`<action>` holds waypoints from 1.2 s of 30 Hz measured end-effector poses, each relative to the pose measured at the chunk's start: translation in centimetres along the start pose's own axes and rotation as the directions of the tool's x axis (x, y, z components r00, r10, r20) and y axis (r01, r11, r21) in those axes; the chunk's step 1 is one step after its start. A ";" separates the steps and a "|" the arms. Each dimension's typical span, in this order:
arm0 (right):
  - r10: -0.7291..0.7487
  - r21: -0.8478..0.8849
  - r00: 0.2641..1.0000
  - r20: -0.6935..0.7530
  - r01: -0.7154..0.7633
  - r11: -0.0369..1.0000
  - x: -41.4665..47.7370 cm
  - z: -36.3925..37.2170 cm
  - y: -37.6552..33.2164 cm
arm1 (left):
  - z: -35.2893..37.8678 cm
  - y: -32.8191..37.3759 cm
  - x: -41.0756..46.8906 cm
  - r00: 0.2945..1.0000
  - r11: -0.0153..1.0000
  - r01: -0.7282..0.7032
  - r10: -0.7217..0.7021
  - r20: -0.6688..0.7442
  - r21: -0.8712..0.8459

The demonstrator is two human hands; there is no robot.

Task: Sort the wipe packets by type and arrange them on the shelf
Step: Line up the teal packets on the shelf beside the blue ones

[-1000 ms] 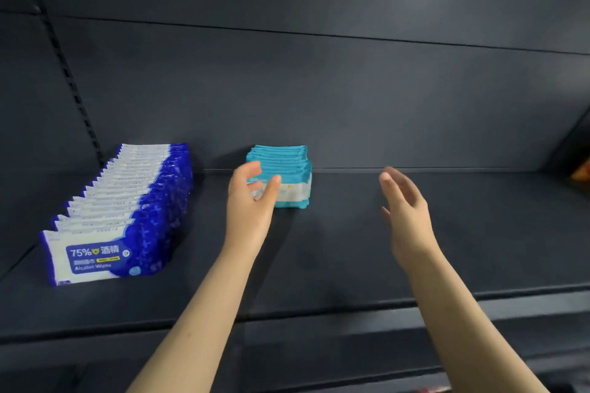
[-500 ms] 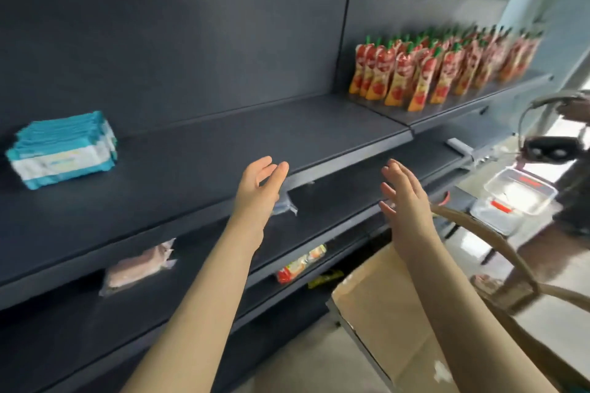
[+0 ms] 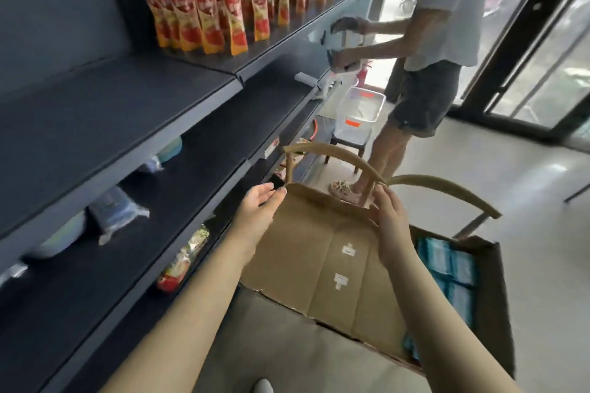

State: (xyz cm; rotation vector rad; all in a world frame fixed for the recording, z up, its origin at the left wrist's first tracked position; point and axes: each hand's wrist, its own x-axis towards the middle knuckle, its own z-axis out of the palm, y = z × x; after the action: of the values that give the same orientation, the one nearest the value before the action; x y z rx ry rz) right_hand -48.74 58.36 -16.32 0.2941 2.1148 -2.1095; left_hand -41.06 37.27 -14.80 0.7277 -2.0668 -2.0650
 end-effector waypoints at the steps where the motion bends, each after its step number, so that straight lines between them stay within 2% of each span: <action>1: 0.017 0.015 0.999 -0.046 -0.016 1.000 0.5 -1.2 0.8 | 1.2 -0.6 0.5 0.999 1.000 0.017 -0.018 0.039 0.026; 6: 0.121 0.066 0.955 -0.271 -0.107 0.992 1.9 -7.5 6.2 | 6.9 -4.9 2.8 0.963 0.979 0.127 -0.161 0.216 0.162; 14: 0.379 0.078 0.824 -0.421 -0.383 0.920 4.7 -18.9 15.3 | 17.1 -12.7 3.7 0.847 0.882 0.294 -0.418 0.327 0.368; 21: 0.593 0.010 0.707 -0.384 -0.639 0.769 8.4 -30.1 22.0 | 27.9 -20.5 3.6 0.710 0.724 0.428 -0.640 0.295 0.542; 25: 0.688 -0.044 0.653 -0.318 -0.735 0.677 10.0 -35.4 27.4 | 33.7 -25.2 3.1 0.631 0.619 0.415 -0.724 0.279 0.667; 30: 0.774 -0.060 0.569 -0.276 -0.814 0.577 11.7 -37.8 31.8 | 39.4 -30.6 3.4 0.552 0.518 0.396 -0.794 0.254 0.758; 36: 0.793 -0.022 0.535 -0.292 -0.833 0.553 12.2 -37.9 35.7 | 43.6 -35.8 4.1 0.515 0.498 0.402 -0.817 0.260 0.768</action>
State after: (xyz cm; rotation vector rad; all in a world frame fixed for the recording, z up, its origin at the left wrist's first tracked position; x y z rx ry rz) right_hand -50.71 96.64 -53.62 1.3083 1.6708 -1.3516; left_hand -54.33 76.97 -52.89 1.2542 -3.4230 -2.0705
